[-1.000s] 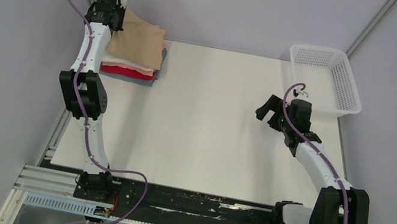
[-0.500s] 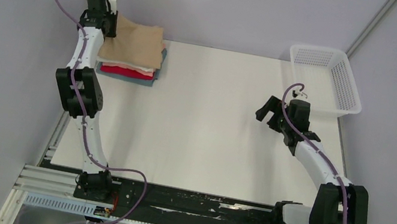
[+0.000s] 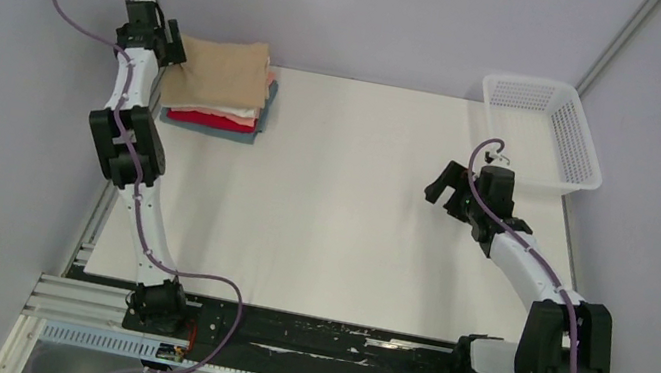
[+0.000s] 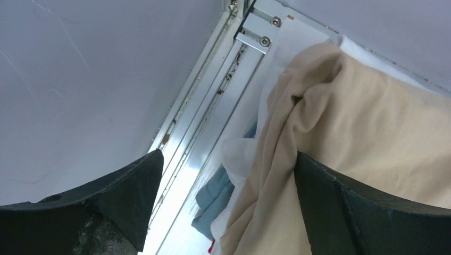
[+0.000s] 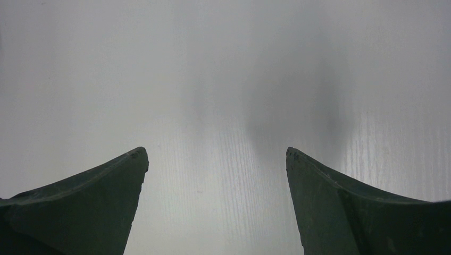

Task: Fold and stack the t-shirts
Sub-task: Put the neatly folded tshirt into the corner of the board with the left arm, then reset both arms

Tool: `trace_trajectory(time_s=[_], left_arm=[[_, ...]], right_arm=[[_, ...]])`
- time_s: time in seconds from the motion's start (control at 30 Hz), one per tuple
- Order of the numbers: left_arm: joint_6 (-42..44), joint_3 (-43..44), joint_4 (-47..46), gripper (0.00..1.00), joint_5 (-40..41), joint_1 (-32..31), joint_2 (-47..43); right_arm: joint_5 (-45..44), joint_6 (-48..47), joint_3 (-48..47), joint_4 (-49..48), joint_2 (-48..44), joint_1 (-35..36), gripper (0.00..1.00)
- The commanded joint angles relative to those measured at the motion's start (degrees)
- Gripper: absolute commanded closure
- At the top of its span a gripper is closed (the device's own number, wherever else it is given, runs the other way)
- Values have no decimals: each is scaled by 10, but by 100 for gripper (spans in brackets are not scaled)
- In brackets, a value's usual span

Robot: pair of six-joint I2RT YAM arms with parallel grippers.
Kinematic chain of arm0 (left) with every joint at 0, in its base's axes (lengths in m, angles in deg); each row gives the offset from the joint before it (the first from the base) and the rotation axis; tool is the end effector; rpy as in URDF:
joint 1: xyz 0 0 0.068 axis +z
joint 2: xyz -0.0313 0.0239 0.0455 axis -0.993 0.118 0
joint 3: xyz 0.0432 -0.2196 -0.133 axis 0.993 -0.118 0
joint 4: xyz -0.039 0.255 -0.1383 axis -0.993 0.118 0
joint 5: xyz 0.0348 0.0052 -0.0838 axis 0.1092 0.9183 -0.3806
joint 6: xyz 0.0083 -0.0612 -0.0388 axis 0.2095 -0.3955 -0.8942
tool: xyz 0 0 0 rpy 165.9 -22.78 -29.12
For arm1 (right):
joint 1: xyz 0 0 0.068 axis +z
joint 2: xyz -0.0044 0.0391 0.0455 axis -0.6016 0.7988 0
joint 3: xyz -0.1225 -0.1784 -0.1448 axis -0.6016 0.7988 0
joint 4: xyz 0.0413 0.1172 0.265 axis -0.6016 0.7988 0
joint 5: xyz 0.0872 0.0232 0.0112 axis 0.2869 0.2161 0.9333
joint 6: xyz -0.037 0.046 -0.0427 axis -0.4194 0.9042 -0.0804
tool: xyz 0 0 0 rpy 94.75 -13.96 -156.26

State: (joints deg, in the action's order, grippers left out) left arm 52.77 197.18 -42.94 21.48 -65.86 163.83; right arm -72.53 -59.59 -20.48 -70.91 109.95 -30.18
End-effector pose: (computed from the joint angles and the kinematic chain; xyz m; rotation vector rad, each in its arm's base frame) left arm 0.5512 0.1797 0.2426 -0.5682 2.1289 0.2098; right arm 0.3205 0.0430 0.1690 0.2968 2.2676 0.3717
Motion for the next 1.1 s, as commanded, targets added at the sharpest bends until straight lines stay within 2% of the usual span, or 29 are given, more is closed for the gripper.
trace_trajectory(time_s=[0.0, 0.17, 0.23, 0.37, 0.57, 0.67, 0.73, 0.77, 0.8, 0.83, 0.87, 0.9, 0.97, 1.07], left_arm=[[-69, 76, 35, 0, 28, 3, 29], [-127, 112, 84, 0, -10, 3, 12], [-152, 83, 75, 0, -42, 2, -35], [-165, -41, 1, 0, -88, -7, -155], [-129, -104, 12, 0, -27, -71, -276], [-164, -159, 40, 0, -14, -99, -343], [-190, -271, 5, 0, -39, -125, -415], [-200, -370, -50, 0, -44, -149, -443], [-218, -422, -80, 0, -44, -160, -507], [-223, -528, -147, 0, -41, -195, -541], [-235, -574, -202, 0, -25, -215, -602], [-241, -660, -222, 0, -18, -250, -657], [-263, -763, -259, 0, 4, -293, -724], [-283, -876, -261, 0, 15, -326, -787]], right_arm=[[-2, 2, -23, -7, -15, -3, 0], [-3, 1, -20, -2, -48, -3, 0], [-2, 2, -20, -1, -64, -3, 0], [-9, 14, -10, 5, -102, -3, 0], [-38, 12, 32, 8, -176, -3, 0], [-45, 32, 54, 7, -211, -3, 0], [-67, 48, 69, 5, -233, -3, 0], [-73, 55, 78, 1, -246, -3, 0], [-80, 64, 90, -5, -258, -3, 0], [-84, 70, 102, -12, -270, -3, 0], [-84, 74, 113, -18, -282, -3, 0], [-84, 81, 127, -27, -293, -3, 0], [-82, 99, 154, -45, -313, -3, 0], [-85, 117, 182, -61, -339, -3, 0]])
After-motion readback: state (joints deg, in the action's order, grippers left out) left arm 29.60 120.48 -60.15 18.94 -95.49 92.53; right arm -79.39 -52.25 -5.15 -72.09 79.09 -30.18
